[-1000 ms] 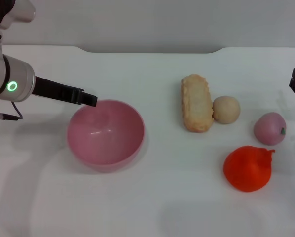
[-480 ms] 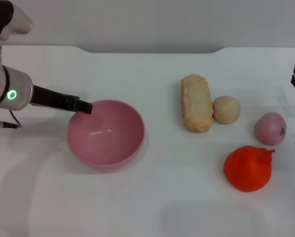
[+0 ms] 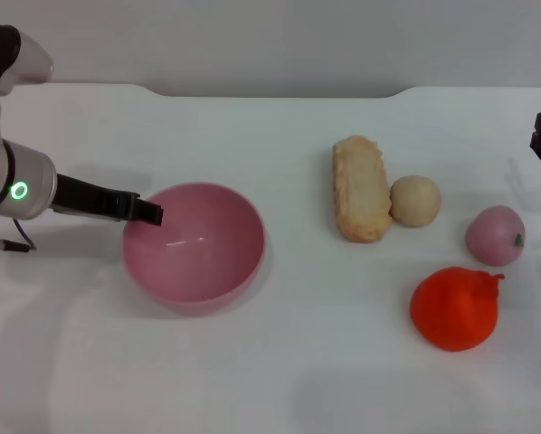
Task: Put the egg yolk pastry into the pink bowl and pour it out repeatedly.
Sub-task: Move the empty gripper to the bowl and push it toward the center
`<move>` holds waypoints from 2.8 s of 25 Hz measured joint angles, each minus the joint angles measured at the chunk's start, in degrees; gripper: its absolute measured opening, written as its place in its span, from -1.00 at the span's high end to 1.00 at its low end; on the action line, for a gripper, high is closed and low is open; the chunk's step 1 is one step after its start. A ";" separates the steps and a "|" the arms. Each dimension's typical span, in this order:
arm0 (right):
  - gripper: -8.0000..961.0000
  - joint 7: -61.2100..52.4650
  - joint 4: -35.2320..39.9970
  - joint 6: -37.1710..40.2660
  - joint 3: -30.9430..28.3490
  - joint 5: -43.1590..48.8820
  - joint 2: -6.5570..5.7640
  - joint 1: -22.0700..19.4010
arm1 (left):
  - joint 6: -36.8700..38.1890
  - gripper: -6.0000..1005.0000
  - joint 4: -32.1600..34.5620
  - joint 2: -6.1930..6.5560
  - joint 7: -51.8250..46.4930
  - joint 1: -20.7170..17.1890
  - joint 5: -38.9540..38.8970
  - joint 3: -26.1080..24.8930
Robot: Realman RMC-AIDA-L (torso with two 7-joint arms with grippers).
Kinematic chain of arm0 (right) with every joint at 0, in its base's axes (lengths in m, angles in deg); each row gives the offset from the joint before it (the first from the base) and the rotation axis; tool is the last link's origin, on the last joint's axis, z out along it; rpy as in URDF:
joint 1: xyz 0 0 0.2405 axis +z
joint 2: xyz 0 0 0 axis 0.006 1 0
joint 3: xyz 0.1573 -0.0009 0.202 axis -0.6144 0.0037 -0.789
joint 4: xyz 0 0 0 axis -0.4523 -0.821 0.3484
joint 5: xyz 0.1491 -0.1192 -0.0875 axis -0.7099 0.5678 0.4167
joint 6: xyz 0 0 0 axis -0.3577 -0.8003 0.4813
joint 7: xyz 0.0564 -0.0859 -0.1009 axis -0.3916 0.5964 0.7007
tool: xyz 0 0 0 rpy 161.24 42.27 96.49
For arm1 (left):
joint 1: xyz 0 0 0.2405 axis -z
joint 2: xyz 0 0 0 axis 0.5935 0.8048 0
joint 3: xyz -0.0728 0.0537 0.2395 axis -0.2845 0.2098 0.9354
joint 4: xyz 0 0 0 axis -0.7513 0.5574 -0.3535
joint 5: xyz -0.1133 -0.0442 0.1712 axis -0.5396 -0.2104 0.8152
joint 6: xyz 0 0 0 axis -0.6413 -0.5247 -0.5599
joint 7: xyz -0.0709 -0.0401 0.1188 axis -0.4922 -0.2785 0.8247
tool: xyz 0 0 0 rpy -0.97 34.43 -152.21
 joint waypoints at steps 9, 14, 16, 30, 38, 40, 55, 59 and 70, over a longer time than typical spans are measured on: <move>-0.65 0.00 0.00 0.07 -0.05 0.00 0.02 -0.01 | -1.53 -0.25 -3.08 0.04 0.36 0.39 0.02 0.37; -0.65 0.00 0.01 0.15 -0.05 0.00 0.12 -0.11 | -1.62 -0.25 -3.75 0.05 0.41 0.17 0.16 0.38; -0.65 0.00 0.01 0.16 -0.05 0.00 0.12 -0.15 | -1.73 -0.25 -4.41 0.04 0.45 0.23 0.21 0.43; -0.65 0.00 0.01 0.62 -0.05 -0.01 0.20 -0.64 | -2.95 -0.11 -4.64 -0.05 -0.07 -0.09 0.12 -0.07; -0.65 0.00 0.01 0.92 -0.05 -0.19 0.23 -0.78 | -3.17 0.35 -5.05 -0.05 0.24 0.27 -0.01 -0.07; -0.65 0.00 0.01 0.94 -0.07 -0.20 0.24 -0.77 | -3.14 0.48 -5.04 -0.05 0.27 0.27 -0.04 -0.07; -0.65 -30.91 2.72 2.78 -0.81 2.84 -4.04 0.66 | -3.05 0.90 -1.93 -0.06 0.41 0.10 -2.05 -0.06; -0.65 -45.96 9.03 8.74 2.64 7.07 -5.72 3.10 | -0.26 0.90 1.70 0.08 0.03 1.55 -2.45 -1.67; -0.65 -92.60 55.42 22.89 37.72 6.33 0.00 10.18 | 1.63 0.90 5.44 0.02 0.22 3.38 -2.44 -3.90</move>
